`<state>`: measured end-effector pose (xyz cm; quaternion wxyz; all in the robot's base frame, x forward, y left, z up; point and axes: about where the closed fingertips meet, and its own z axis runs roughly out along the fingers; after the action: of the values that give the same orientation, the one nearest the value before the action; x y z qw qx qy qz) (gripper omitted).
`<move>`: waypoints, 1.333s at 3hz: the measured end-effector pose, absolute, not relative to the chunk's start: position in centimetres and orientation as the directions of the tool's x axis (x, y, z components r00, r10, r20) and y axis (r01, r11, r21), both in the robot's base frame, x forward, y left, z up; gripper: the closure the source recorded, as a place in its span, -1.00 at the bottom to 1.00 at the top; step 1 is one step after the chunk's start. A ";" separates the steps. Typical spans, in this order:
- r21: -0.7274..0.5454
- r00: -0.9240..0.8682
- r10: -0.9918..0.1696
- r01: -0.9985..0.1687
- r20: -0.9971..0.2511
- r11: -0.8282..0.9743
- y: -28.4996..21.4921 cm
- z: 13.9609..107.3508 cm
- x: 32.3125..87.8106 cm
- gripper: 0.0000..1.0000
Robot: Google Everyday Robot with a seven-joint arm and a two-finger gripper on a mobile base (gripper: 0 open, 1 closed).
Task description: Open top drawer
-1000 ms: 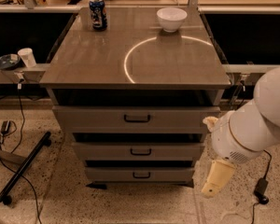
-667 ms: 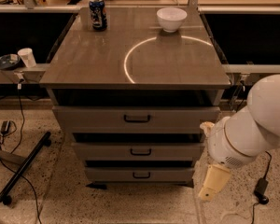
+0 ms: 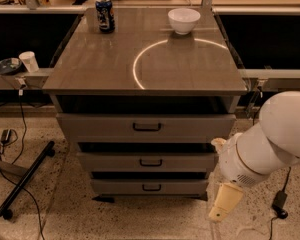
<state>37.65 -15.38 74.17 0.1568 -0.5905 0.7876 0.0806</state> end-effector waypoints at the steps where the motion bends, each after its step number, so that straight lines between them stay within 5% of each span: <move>1: -0.036 -0.262 -0.902 -0.956 -0.343 0.292 -15.1 73.2 37.2 -1.00; 4: -0.058 -0.213 -0.899 -0.966 -0.383 0.254 -14.6 73.3 40.4 -1.00</move>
Offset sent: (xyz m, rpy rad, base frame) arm -0.0089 0.0034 -0.0191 0.0129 0.0492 -0.0071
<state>40.40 -14.58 73.26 0.1722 -0.6031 0.7728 0.0967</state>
